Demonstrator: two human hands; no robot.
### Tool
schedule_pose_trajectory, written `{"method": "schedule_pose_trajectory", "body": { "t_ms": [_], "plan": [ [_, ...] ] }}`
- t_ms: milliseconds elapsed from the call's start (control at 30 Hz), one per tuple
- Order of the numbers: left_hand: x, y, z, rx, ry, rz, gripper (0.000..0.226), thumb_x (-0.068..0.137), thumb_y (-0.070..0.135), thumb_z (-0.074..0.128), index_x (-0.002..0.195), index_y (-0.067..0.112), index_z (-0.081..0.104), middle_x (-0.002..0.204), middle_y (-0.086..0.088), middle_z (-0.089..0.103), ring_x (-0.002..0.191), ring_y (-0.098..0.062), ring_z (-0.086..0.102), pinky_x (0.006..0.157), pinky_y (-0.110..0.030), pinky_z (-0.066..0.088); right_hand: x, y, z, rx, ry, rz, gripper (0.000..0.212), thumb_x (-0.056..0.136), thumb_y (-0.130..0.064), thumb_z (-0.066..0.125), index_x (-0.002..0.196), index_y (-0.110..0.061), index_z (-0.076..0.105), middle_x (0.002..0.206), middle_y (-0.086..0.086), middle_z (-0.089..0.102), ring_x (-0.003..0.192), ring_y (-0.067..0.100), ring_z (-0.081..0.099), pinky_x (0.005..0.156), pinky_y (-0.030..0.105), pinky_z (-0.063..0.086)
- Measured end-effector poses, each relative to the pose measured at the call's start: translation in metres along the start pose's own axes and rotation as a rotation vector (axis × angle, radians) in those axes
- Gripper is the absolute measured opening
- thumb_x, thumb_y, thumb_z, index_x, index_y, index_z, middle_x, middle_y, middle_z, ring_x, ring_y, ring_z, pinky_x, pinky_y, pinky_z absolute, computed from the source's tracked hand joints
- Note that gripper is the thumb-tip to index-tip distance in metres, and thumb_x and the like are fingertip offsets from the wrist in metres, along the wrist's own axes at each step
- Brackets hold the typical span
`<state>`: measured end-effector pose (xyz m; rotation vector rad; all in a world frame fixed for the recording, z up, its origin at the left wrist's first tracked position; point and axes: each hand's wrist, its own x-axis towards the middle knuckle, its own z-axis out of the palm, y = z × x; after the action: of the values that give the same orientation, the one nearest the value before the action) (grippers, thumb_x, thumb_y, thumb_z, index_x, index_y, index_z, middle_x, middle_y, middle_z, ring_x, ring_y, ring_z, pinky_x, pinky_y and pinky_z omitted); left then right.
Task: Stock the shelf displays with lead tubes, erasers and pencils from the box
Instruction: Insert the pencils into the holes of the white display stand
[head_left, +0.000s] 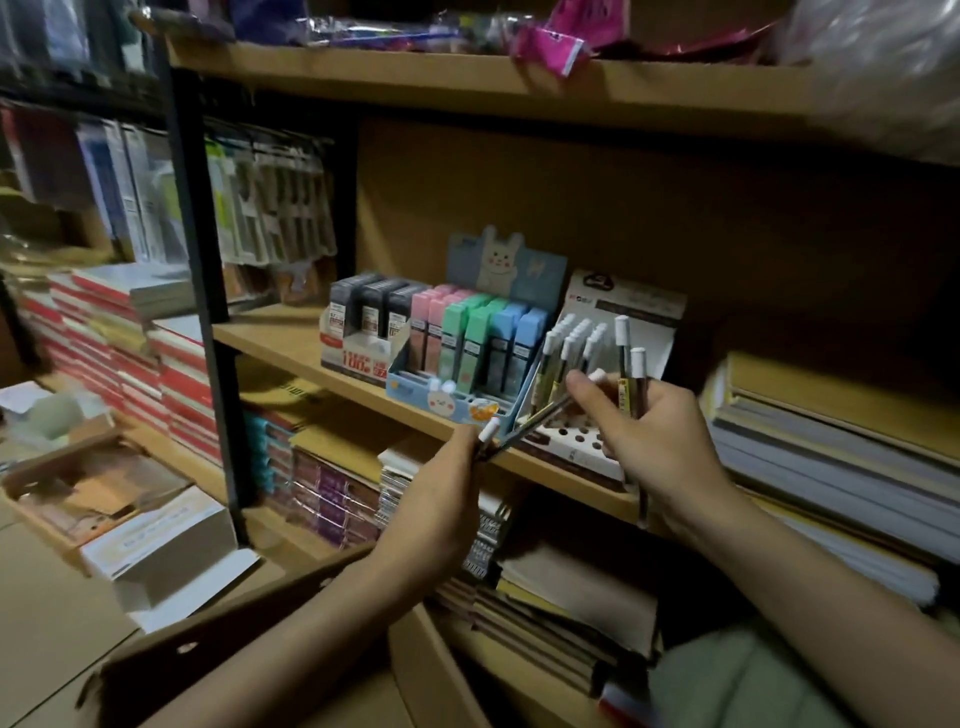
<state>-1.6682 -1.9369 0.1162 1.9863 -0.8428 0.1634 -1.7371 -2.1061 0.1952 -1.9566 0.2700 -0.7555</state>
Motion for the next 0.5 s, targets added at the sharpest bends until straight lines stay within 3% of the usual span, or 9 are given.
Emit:
{"method": "schedule_pose_trajectory", "body": {
  "t_ms": [200,300,367,500],
  "plan": [
    [0.027,0.002,0.006,-0.209,-0.130,0.035,0.006,0.101,0.021,0.043,0.099,0.026,0.046,0.087,0.006,0.057,0.068,0.003,0.052,0.059,-0.014,0.041,0.017,-0.021,-0.037,-0.185,-0.100,-0.140,0.020,0.088,-0.034,0.064,0.082,-0.017,0.072,0.049,-0.008,0.053,0.043,0.004,0.046,0.041,0.015,0.037],
    [0.041,0.002,0.004,-0.439,-0.128,-0.087,0.008,0.101,0.021,0.044,0.102,0.025,0.051,0.088,-0.002,0.061,0.070,-0.008,0.057,0.066,-0.027,0.050,0.034,-0.035,-0.060,-0.328,-0.053,-0.246,0.008,0.088,-0.034,0.065,0.092,-0.033,0.071,0.069,-0.015,0.063,0.060,0.000,0.055,0.057,0.015,0.045],
    [0.048,0.004,0.005,-0.621,-0.146,-0.162,0.011,0.101,0.022,0.042,0.105,0.023,0.053,0.083,-0.003,0.061,0.068,-0.014,0.057,0.064,-0.030,0.049,0.043,-0.039,-0.069,-0.425,0.033,-0.321,0.011,0.087,-0.032,0.068,0.097,-0.035,0.067,0.082,-0.013,0.064,0.075,0.000,0.059,0.069,0.020,0.048],
    [0.056,0.008,0.012,-0.742,-0.180,-0.228,0.018,0.103,0.026,0.039,0.113,0.024,0.053,0.074,0.001,0.056,0.061,-0.008,0.051,0.056,-0.020,0.042,0.047,-0.034,-0.063,-0.512,0.086,-0.364,0.017,0.086,-0.025,0.071,0.100,-0.031,0.063,0.081,-0.016,0.060,0.074,-0.006,0.056,0.065,0.017,0.042]
  ]
}}
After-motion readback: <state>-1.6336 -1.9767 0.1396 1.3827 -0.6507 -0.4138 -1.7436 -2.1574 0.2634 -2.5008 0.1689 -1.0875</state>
